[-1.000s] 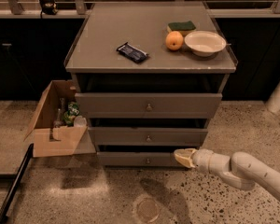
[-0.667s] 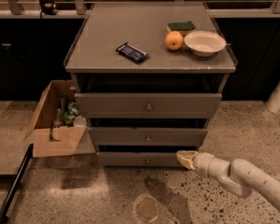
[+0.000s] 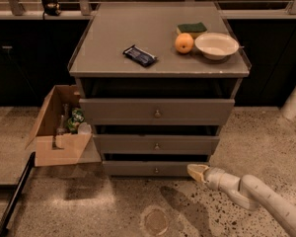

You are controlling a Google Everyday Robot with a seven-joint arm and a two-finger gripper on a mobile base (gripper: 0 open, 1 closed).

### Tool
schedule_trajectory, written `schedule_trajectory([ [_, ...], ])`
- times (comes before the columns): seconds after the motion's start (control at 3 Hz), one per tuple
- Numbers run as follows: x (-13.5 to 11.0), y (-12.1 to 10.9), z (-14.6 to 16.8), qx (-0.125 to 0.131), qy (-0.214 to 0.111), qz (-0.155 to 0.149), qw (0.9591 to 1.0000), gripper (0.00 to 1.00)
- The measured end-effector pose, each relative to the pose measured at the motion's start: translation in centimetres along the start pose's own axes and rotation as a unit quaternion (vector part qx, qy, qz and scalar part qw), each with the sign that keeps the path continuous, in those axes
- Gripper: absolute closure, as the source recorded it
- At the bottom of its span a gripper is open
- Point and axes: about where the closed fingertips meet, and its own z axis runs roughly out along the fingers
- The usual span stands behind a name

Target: Open bottom drawer

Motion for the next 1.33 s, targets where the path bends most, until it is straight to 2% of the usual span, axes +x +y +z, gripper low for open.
schedule_trajectory([
  [0.33, 1.6, -1.6, 1.0, -0.025, -0.008, 0.012, 0.9996, 1.0],
  [0.67, 2.8, -3.5, 2.3, -0.044, 0.005, 0.018, 0.9989, 1.0],
  [1.0, 3.4, -4.8, 3.4, -0.041, 0.042, 0.014, 0.9982, 1.0],
  [1.33, 3.7, -5.2, 3.5, -0.032, 0.047, 0.015, 0.9983, 1.0],
])
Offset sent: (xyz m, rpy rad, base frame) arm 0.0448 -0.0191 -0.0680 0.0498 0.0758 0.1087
